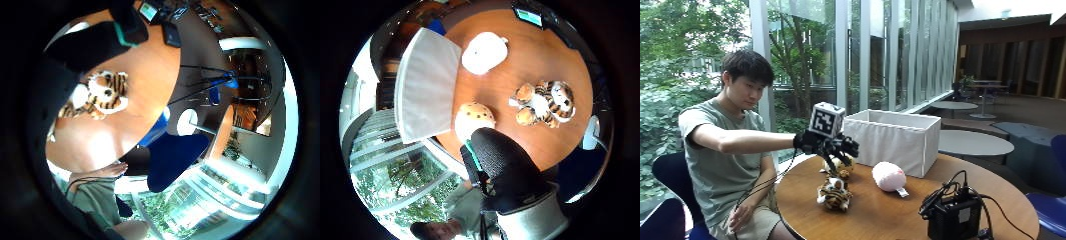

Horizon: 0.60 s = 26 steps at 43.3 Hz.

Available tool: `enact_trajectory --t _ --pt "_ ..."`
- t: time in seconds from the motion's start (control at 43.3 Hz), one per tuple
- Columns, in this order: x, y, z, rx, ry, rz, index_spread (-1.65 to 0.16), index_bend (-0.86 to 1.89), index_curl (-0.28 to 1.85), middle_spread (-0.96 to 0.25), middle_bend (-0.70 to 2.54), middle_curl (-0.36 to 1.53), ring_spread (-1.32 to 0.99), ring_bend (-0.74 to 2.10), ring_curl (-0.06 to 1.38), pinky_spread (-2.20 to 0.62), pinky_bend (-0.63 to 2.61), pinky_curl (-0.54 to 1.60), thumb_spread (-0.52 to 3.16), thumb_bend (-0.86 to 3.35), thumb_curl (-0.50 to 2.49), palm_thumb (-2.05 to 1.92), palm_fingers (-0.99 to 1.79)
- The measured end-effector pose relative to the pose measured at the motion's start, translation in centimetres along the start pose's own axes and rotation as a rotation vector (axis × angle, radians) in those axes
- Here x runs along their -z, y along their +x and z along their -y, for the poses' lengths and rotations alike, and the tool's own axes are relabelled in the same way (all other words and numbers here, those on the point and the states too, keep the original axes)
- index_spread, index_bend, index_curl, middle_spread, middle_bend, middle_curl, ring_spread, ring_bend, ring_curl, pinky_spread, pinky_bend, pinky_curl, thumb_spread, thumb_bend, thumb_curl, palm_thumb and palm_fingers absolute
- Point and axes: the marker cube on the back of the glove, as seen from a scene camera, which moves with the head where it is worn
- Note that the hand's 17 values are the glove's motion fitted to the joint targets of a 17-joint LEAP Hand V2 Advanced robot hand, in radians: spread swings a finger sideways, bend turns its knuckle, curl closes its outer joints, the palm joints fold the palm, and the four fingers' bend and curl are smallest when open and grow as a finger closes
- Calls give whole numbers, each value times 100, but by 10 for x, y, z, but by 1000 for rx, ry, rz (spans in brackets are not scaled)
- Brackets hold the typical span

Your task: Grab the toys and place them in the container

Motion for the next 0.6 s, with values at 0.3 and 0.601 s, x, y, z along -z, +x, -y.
enact_trajectory --t 0.3,0.601 --pt "-103 -22 24 52 -64 -74 -22 8 9 0 13 20 1 33 24 4 111 42 110 -5 18 -6 -26" --pt "-117 -15 48 121 223 -42 -25 52 24 -14 43 29 -12 44 25 4 66 27 118 5 28 16 51"
